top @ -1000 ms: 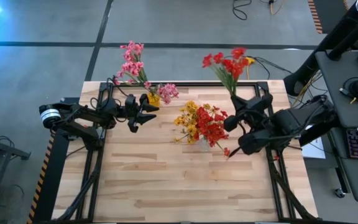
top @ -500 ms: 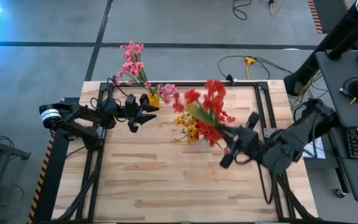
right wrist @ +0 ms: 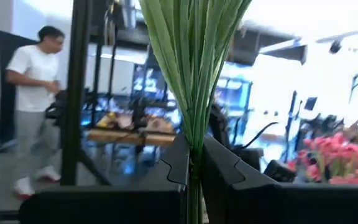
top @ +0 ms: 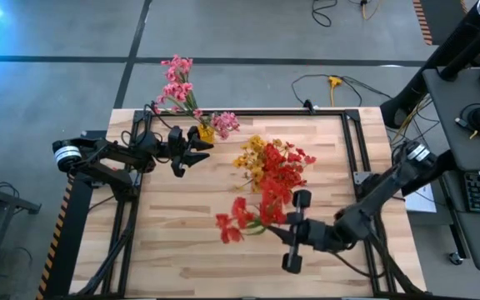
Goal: Sort flowers into vase by color
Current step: Put the red flowers into the transparent vase
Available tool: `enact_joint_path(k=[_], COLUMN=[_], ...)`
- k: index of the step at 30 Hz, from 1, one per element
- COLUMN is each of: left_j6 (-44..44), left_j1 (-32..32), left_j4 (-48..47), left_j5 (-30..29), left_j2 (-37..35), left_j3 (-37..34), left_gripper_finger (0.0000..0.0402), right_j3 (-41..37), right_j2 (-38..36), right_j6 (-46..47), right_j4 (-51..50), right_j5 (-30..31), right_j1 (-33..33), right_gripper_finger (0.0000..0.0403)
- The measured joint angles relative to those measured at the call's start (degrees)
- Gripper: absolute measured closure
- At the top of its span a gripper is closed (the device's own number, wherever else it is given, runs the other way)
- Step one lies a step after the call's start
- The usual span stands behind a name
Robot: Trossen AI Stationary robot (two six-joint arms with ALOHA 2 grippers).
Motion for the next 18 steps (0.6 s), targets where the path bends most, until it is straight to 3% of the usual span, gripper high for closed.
enact_joint_path(k=[8, 13, 18], left_j6=[-0.2, -0.3, -0.3], left_j1=[0.0, 0.0, 0.0], left_j4=[0.0, 0.0, 0.0], left_j5=[0.0, 0.0, 0.0], left_j2=[0.0, 0.0, 0.0], left_j3=[0.0, 0.0, 0.0], left_gripper_finger=[0.0229, 0.0229, 0.0229], right_j3=[-8.9, -8.1, -4.7], right_j2=[8.1, 12.9, 17.3], right_j6=[-14.2, -21.7, -22.5], right_j4=[31.8, 33.9, 35.3], right_j5=[1.7, 15.4, 15.6], right_j1=[-0.1, -0.1, -0.1], right_gripper_finger=[0.039, 0.039, 0.039])
